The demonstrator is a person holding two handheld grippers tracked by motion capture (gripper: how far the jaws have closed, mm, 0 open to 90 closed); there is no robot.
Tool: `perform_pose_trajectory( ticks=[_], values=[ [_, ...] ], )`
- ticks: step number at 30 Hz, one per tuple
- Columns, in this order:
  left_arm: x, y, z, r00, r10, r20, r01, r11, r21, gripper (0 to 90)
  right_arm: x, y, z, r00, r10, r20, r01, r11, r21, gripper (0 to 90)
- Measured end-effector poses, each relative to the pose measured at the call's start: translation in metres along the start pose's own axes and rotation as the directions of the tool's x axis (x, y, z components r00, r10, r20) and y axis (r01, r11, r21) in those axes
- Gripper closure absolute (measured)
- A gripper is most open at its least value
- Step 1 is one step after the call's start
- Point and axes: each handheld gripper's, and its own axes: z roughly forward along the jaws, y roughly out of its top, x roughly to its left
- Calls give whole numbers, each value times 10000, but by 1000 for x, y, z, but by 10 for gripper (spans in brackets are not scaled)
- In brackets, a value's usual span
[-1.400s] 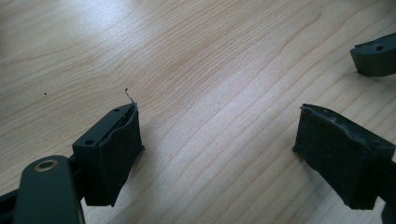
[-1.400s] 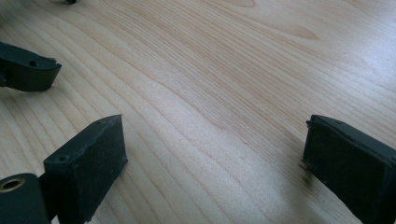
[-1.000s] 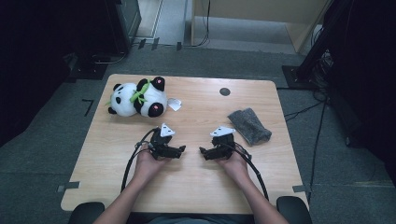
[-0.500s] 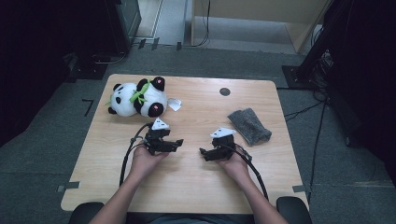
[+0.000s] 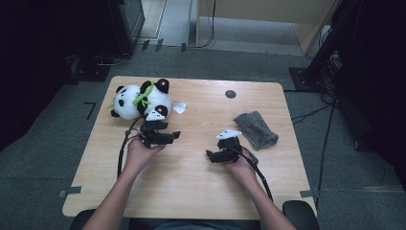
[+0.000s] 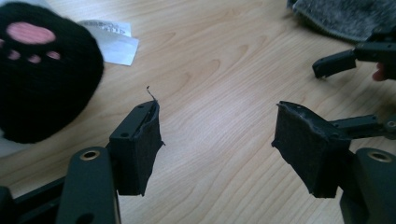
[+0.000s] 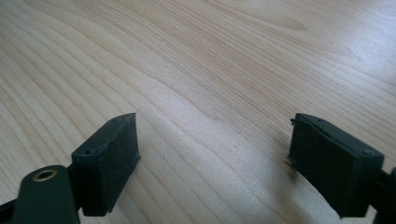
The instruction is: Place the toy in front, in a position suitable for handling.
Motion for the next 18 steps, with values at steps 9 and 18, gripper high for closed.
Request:
perform_pose_trajectory(
  ticks=[9, 18],
  values=[
    [21, 6, -14, 9993, -181, -314, 172, 9994, -300, 288, -3, 4, -9, 9995, 249, -215, -257, 9990, -368, 220],
    [37, 15, -25, 9991, -22, -433, 6, 9993, -374, 337, -2, 6, -14, 9988, 248, -415, -272, 9980, -575, 233]
  ],
)
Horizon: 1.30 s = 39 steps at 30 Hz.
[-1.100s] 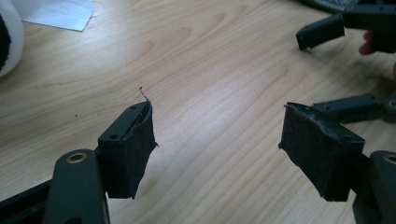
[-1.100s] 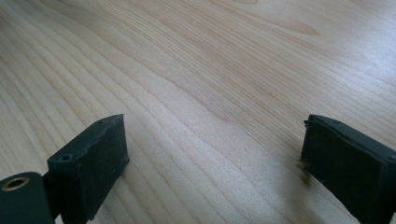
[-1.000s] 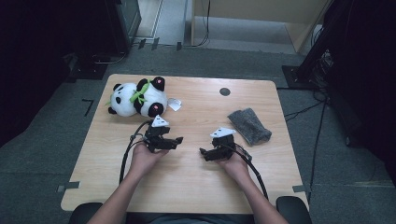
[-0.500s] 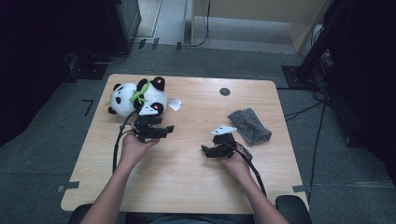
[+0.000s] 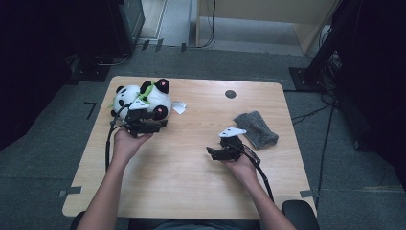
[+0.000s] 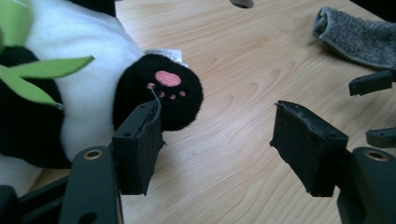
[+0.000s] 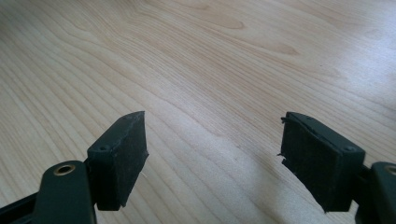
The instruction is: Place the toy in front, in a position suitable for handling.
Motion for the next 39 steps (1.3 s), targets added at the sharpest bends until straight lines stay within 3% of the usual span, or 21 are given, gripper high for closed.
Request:
perform_pose_trajectory(
  ticks=[8, 11, 13, 17, 25, 31, 39],
  values=[
    [15, 4, -4, 9986, 358, -391, -350, 9992, 206, 354, -3, 0, -2, 10000, 38, 1, -38, 10000, -50, 256],
    [20, 4, -6, 9980, 409, -487, -406, 9991, 78, 371, -3, 0, -2, 10000, 29, -26, -29, 10000, -72, 259],
    [27, 4, -8, 9970, 341, -694, -333, 9994, 119, 351, -3, 1, -3, 10000, 20, -50, -20, 10000, -51, 270],
    [40, 4, -14, 9977, -33, -673, 26, 9999, -104, 354, -4, 3, -5, 9999, 28, -167, -31, 9999, -162, 287],
    [59, 4, -24, 9938, -78, -1109, 47, 9996, -287, 374, -2, 4, -1, 9995, -65, -305, 63, 10000, -60, 303],
    [78, 3, -24, 9901, -343, -1358, 286, 9987, -431, 396, 1, 5, 1, 9990, -217, -380, 216, 9998, -24, 314],
    [91, 4, -18, 9863, -529, -1565, 442, 9973, -588, 446, 3, 5, 2, 9987, -280, -424, 285, 9995, 97, 322]
  ],
)
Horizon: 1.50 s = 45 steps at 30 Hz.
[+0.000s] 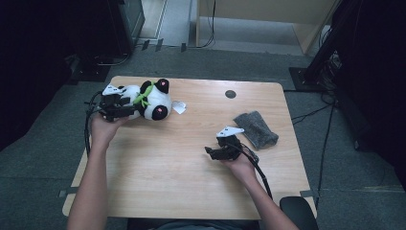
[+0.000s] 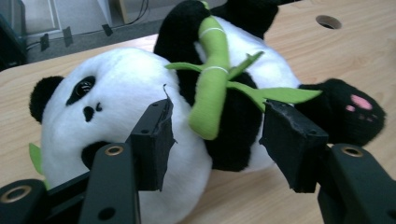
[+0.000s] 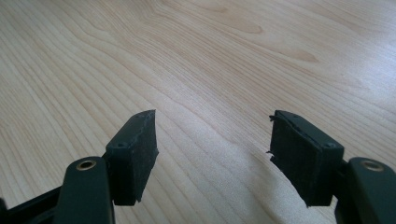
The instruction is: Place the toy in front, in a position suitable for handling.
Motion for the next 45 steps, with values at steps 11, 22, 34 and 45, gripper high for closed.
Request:
perform_pose_trajectory(
  ticks=[11, 22, 34, 45],
  values=[
    [-2, -2, 15, 9999, 80, -63, -81, 9997, -219, 649, -3, -3, -6, 9994, 305, -163, -301, 9993, 235, 340],
    [-6, 2, 11, 9987, -497, 147, 501, 9982, -328, 814, -3, -4, -9, 9997, 74, -231, -66, 9994, 338, 355],
    [-32, 16, -8, 9893, -942, 1115, 1029, 9918, -754, 821, -10, 4, -24, 9999, 108, 3, -108, 9985, -537, 367],
    [-84, 26, -18, 9794, -737, 1879, 880, 9937, -693, 822, -18, 14, -36, 9997, 171, 151, -154, 9937, -1109, 382]
  ],
)
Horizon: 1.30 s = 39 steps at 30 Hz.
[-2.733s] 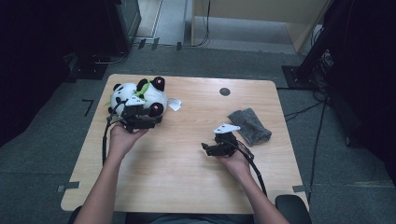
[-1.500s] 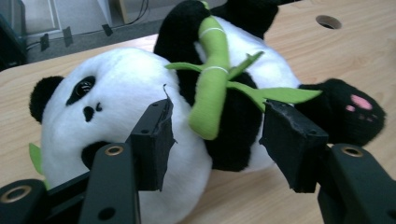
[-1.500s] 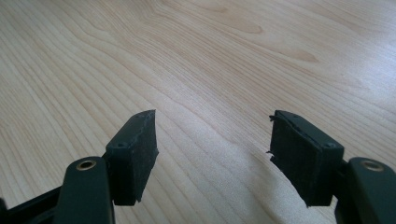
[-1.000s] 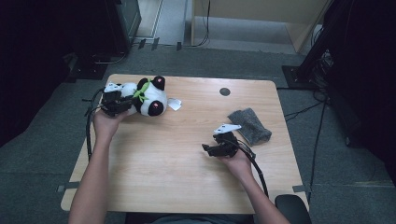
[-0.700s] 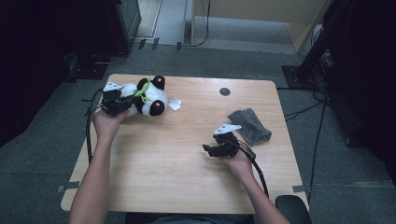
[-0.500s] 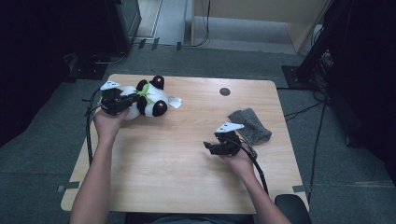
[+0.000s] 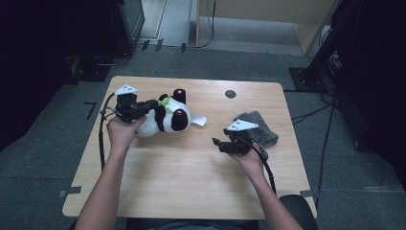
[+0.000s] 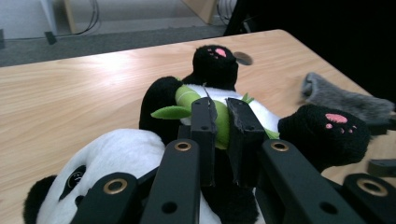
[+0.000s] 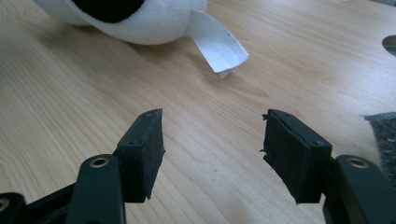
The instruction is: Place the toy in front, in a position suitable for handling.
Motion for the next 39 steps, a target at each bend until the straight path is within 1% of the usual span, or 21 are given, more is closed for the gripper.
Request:
perform_pose_trajectory(
  ticks=[3, 6, 8, 12, 15, 16, 20, 23, 25, 26, 28, 29, 31, 33, 34, 35, 36, 37, 38, 39],
  values=[
    [-16, 2, 0, 9998, 83, 205, -82, 10000, -48, 822, -2, 1, -5, 9999, 43, 125, -42, 10000, -89, 382],
    [-33, 4, 2, 9989, 214, 425, -212, 9998, -53, 822, -6, 2, -11, 9994, 65, 350, -59, 9998, -175, 382],
    [-42, 3, 5, 9982, 231, 558, -233, 9997, 29, 822, -9, 1, -15, 9988, 217, 433, -208, 9995, -229, 382],
    [-57, -1, 12, 9961, 376, 793, -397, 9989, 260, 822, -15, 1, -18, 9977, 344, 579, -328, 9991, -286, 382],
    [-66, -5, 16, 9939, 456, 1006, -490, 9983, 319, 821, -19, 1, -22, 9967, 412, 701, -387, 9986, -368, 384],
    [-69, -6, 18, 9928, 535, 1076, -576, 9977, 359, 821, -20, 1, -23, 9963, 452, 728, -422, 9982, -418, 384],
    [-79, -8, 24, 9900, 660, 1244, -718, 9965, 425, 821, -24, 0, -27, 9943, 527, 925, -489, 9979, -431, 384],
    [-85, -10, 31, 9870, 701, 1445, -775, 9960, 456, 821, -26, -3, -29, 9925, 524, 1100, -484, 9981, -389, 385],
    [-89, -12, 35, 9853, 856, 1478, -942, 9942, 526, 819, -27, -4, -32, 9911, 539, 1213, -493, 9979, -410, 385],
    [-91, -13, 38, 9850, 857, 1496, -954, 9937, 591, 818, -28, -5, -33, 9903, 597, 1257, -550, 9977, -408, 386],
    [-90, -17, 41, 9836, 835, 1597, -943, 9937, 609, 815, -31, -7, -35, 9884, 701, 1350, -649, 9970, -420, 387],
    [-89, -18, 40, 9847, 800, 1548, -898, 9943, 576, 814, -31, -7, -36, 9877, 751, 1373, -700, 9967, -416, 387],
    [-87, -20, 38, 9844, 946, 1485, -1037, 9931, 548, 801, -34, -9, -38, 9858, 839, 1457, -788, 9961, -406, 389],
    [-86, -21, 38, 9825, 986, 1581, -1099, 9919, 641, 777, -36, -10, -39, 9842, 892, 1530, -834, 9955, -442, 390],
    [-86, -21, 38, 9825, 986, 1581, -1099, 9919, 641, 765, -36, -10, -39, 9842, 892, 1530, -834, 9955, -442, 390],
    [-85, -22, 37, 9815, 993, 1636, -1111, 9917, 647, 726, -39, -11, -40, 9828, 916, 1606, -845, 9951, -507, 393],
    [-86, -22, 35, 9809, 1226, 1507, -1338, 9888, 661, 680, -40, -11, -40, 9816, 950, 1656, -872, 9947, -538, 396],
    [-86, -22, 34, 9807, 1288, 1471, -1392, 9883, 627, 651, -41, -11, -40, 9806, 928, 1728, -849, 9950, -522, 396],
    [-85, -22, 33, 9796, 1381, 1460, -1484, 9870, 621, 605, -43, -11, -40, 9788, 913, 1834, -834, 9953, -501, 400],
    [-85, -22, 32, 9801, 1427, 1382, -1518, 9867, 578, 557, -44, -11, -40, 9770, 943, 1913, -858, 9949, -523, 407]
  ],
)
